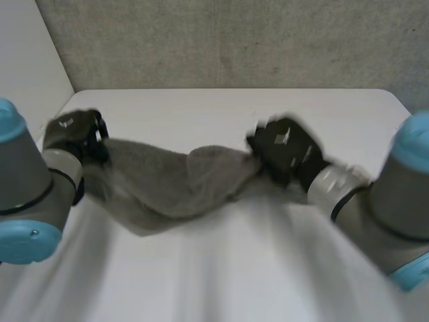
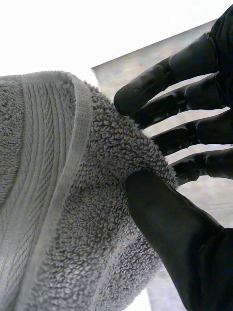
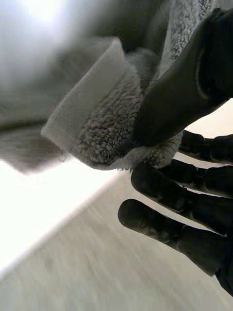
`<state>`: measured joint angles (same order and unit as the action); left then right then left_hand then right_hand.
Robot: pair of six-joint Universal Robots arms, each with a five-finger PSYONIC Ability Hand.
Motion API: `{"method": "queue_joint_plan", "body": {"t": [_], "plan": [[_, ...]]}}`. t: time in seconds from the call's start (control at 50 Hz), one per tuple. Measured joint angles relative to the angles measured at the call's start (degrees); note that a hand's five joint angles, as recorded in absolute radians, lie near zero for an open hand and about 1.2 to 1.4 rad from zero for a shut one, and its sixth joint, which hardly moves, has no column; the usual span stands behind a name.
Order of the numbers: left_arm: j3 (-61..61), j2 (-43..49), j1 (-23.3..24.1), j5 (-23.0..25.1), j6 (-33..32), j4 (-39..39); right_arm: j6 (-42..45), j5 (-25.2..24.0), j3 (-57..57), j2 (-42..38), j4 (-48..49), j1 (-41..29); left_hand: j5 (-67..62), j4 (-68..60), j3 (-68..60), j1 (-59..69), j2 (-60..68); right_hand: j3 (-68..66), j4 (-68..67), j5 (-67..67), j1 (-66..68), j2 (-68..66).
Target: Fold the towel.
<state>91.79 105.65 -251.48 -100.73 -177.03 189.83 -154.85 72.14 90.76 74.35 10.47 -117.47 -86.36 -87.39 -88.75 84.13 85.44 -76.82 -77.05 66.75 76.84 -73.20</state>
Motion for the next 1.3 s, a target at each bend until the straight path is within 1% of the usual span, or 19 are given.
{"method": "queue_joint_plan", "body": {"t": [0.06,0.08,0.16,0.24,0.36,0.48,0.58,0.66,0.7,0.74,0.8,0.82,0.86,0.88,0.94,1.0,1.1,1.22,1.3], "plan": [[-1.0,-4.2,0.0,0.6,-2.6,-0.3,-2.9,0.3,-5.3,5.2,-4.0,2.1,0.0,0.0,0.0,0.0,0.0,0.0,0.0,0.0,0.0,0.0],[-1.6,-6.5,0.0,1.0,-4.6,-0.4,-3.9,0.2,-8.8,7.1,-7.1,3.7,0.0,0.0,0.0,0.0,0.0,0.0,0.0,0.0,0.0,0.0],[-3.9,-12.4,-0.2,2.2,-11.1,-0.7,-4.9,-0.9,-19.1,9.3,-17.6,9.1,0.0,0.0,0.0,0.0,0.0,-0.1,-0.1,0.3,0.0,0.0],[-6.0,-15.3,-0.1,3.3,-17.4,-1.6,-2.8,-2.9,-27.6,7.2,-27.5,13.1,0.0,0.0,0.0,0.0,0.0,-0.1,-0.1,0.3,0.0,0.0],[-7.5,-13.1,0.2,4.6,-24.8,-3.5,4.0,-3.5,-32.8,1.8,-34.8,14.3,0.0,0.0,0.0,0.0,0.0,-0.1,-0.1,0.3,0.0,-0.1],[-9.4,-4.7,0.5,5.5,-31.2,-5.8,9.4,-0.9,-34.5,-4.4,-36.0,12.4,0.0,0.0,0.0,0.0,0.0,-0.1,-0.1,0.5,0.0,-2.9],[-15.2,5.6,0.9,5.6,-36.5,-7.3,12.9,3.4,-38.3,-11.5,-34.0,9.1,-0.2,-0.3,0.0,0.0,0.0,-0.1,-0.1,0.6,0.0,-2.9],[-24.0,13.8,1.2,5.7,-40.4,-6.4,16.3,7.4,-44.5,-18.2,-27.2,5.8,-0.2,-0.3,-0.1,0.0,0.0,-0.1,-0.1,0.8,0.0,-2.9],[-30.3,17.4,1.3,5.7,-42.0,-3.1,18.7,9.9,-48.2,-21.6,-18.4,4.0,-0.2,-0.3,-0.1,0.0,0.0,-0.1,-0.1,0.8,0.1,-2.9],[-33.7,18.8,1.3,5.7,-42.4,0.3,20.3,11.4,-49.9,-23.1,-10.6,3.1,-0.3,-0.3,-0.1,0.0,0.0,-0.1,-0.1,0.8,0.4,-2.9],[-37.9,18.9,1.5,5.7,-41.9,10.8,22.8,13.6,-50.0,-23.8,7.1,1.8,-0.4,-0.3,-0.1,0.0,0.0,-0.1,-0.1,1.0,0.7,-2.9],[-38.1,18.5,1.5,5.7,-41.6,13.0,23.0,13.8,-49.5,-23.5,10.3,1.7,-0.4,-0.3,-0.1,0.0,0.0,-0.1,-0.1,1.0,0.8,-2.9],[-37.8,16.2,1.6,5.6,-39.5,20.8,23.6,14.1,-46.6,-21.3,20.8,1.4,-0.4,-0.3,-0.1,0.0,0.0,-0.1,-0.1,1.1,0.9,-2.9],[-37.0,14.9,1.6,5.6,-38.2,23.7,23.5,13.9,-44.9,-19.9,24.5,1.3,-0.5,-0.3,-0.1,0.0,0.0,-0.1,-0.1,1.2,0.9,-2.9],[-34.2,11.6,1.7,5.7,-34.7,28.2,22.7,12.9,-40.3,-16.5,29.7,1.3,-0.7,-0.3,-0.1,0.0,0.0,-0.1,-0.1,1.3,0.9,-2.9],[-30.3,9.3,1.8,5.8,-31.8,27.1,21.3,11.3,-36.2,-14.2,27.4,1.6,-0.8,-0.3,-0.1,0.0,0.0,-0.2,-0.1,1.4,0.9,-2.9],[-22.9,7.8,1.9,6.0,-29.3,20.2,19.4,8.3,-30.5,-12.6,14.3,2.3,-0.8,-0.3,-0.1,0.0,0.0,-0.3,-0.1,1.4,0.9,-3.0],[-11.9,7.8,2.0,6.2,-29.1,13.0,19.2,5.1,-21.9,-12.6,-2.5,2.8,-0.8,-0.3,-0.2,0.0,0.0,-0.3,-0.2,1.4,0.9,-3.2],[-3.1,7.8,2.0,6.3,-29.6,11.3,20.0,4.2,-13.8,-12.6,-7.3,3.3,-0.8,-0.3,-0.2,0.0,0.0,-0.3,-0.2,1.4,0.9,-3.2]]}}
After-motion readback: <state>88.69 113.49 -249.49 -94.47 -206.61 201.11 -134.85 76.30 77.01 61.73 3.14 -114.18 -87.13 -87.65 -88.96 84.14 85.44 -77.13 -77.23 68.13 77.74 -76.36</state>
